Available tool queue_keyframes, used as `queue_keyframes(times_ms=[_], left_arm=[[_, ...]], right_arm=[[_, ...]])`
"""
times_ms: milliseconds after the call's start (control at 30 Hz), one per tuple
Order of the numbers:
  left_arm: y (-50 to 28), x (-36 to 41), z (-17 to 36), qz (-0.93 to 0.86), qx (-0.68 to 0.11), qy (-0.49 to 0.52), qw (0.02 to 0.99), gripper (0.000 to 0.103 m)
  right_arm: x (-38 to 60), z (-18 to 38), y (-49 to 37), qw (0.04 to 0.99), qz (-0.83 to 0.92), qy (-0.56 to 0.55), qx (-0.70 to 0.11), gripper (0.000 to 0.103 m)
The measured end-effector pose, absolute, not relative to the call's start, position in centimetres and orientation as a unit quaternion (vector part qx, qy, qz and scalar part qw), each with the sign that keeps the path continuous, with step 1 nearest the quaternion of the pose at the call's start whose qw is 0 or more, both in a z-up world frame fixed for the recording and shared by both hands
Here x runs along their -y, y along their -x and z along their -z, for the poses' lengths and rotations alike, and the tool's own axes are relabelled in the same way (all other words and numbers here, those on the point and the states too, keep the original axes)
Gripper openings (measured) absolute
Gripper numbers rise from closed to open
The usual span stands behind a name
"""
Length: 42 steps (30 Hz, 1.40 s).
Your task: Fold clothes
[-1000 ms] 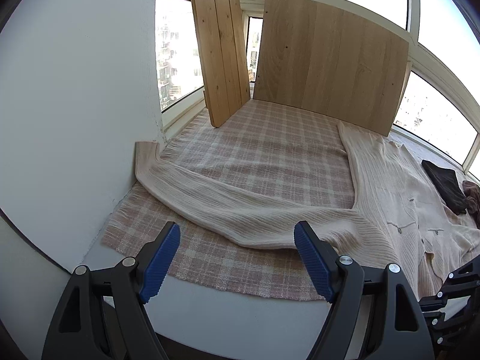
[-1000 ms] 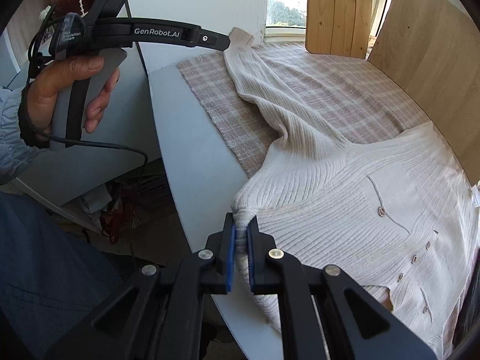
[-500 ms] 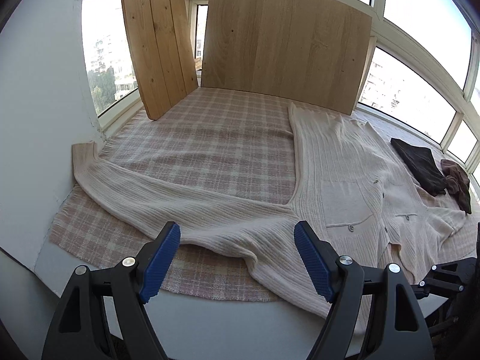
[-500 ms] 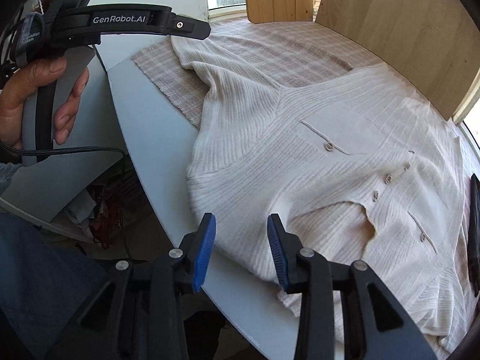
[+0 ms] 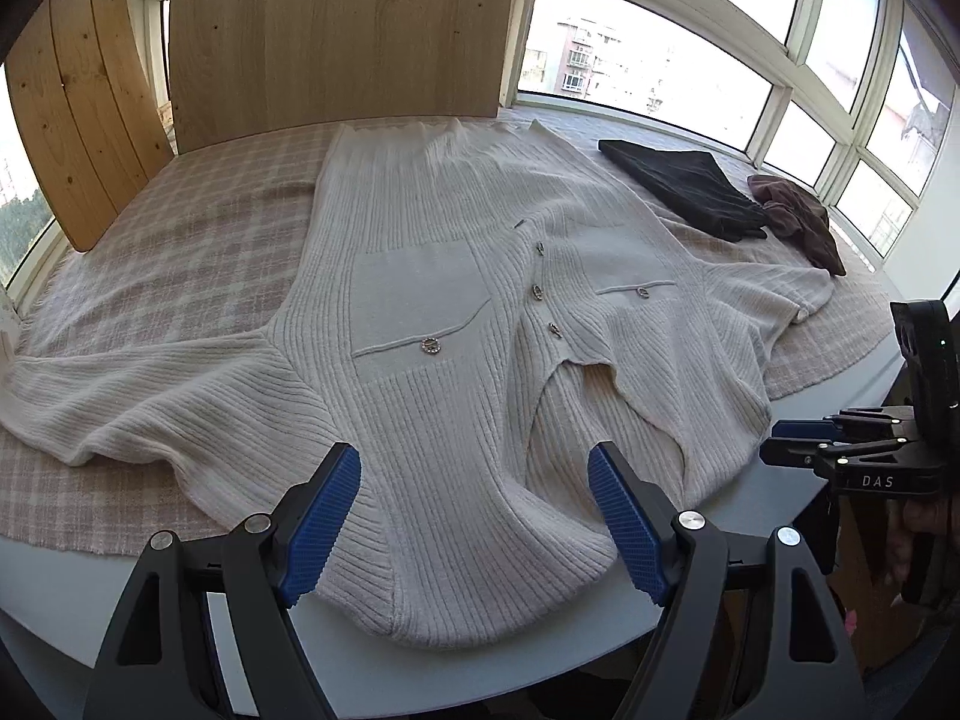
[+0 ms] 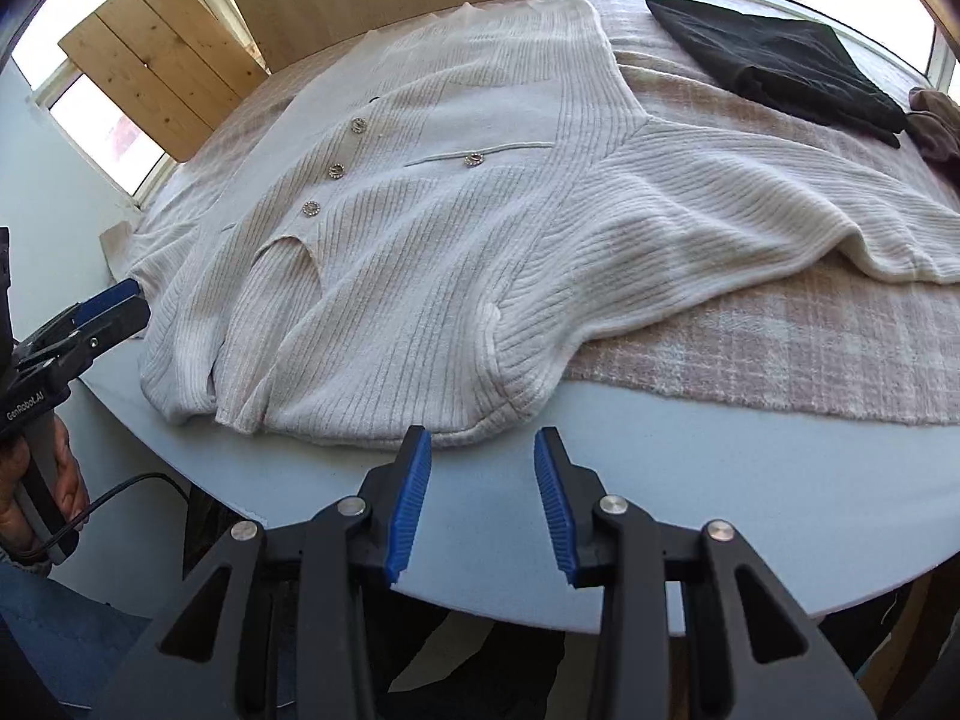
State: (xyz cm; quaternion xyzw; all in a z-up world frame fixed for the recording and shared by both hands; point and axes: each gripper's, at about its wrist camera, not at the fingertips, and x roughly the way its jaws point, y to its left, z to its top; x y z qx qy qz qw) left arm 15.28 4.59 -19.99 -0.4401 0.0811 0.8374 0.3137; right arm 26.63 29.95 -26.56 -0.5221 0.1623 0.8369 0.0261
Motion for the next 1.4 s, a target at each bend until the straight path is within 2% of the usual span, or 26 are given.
queue_keyframes(times_ms=[100, 267, 300, 367, 700, 1133, 1233, 1367, 1400], left_arm=[[-15.8, -4.9, 20.7, -0.835, -0.091, 0.444, 0.311, 0.077], [-16.1, -5.2, 22.6, -0.828, -0.096, 0.46, 0.306, 0.077], [-16.2, -5.2, 23.0, -0.826, -0.097, 0.465, 0.304, 0.077], [-16.4, -4.9, 23.7, -0.824, -0.096, 0.472, 0.299, 0.077], [-16.7, -4.2, 22.8, -0.825, -0.086, 0.473, 0.298, 0.077], [-15.8, -4.3, 23.7, -0.813, -0.109, 0.485, 0.302, 0.077], [-15.5, -4.0, 23.0, -0.813, -0.104, 0.485, 0.304, 0.077], [-15.2, -5.4, 21.2, -0.819, -0.099, 0.466, 0.321, 0.077], [-15.1, -6.0, 20.7, -0.821, -0.097, 0.459, 0.327, 0.077]], right_arm=[[-30.7, 26.4, -26.5, 0.041, -0.841, 0.51, -0.178, 0.036], [-30.8, 26.8, -24.5, 0.04, -0.847, 0.506, -0.159, 0.036], [-30.6, 26.9, -24.1, 0.036, -0.849, 0.504, -0.15, 0.033], [-30.4, 26.7, -23.8, 0.023, -0.855, 0.497, -0.15, 0.01], [-34.2, 23.9, -28.0, 0.056, -0.865, 0.469, -0.168, 0.009], [-35.7, 27.1, -30.4, 0.086, -0.84, 0.506, -0.178, 0.009], [-35.5, 27.0, -29.7, 0.075, -0.836, 0.515, -0.175, 0.011], [-36.9, 25.4, -30.4, 0.119, -0.836, 0.513, -0.154, 0.036], [-38.1, 24.8, -31.3, 0.137, -0.839, 0.503, -0.152, 0.038]])
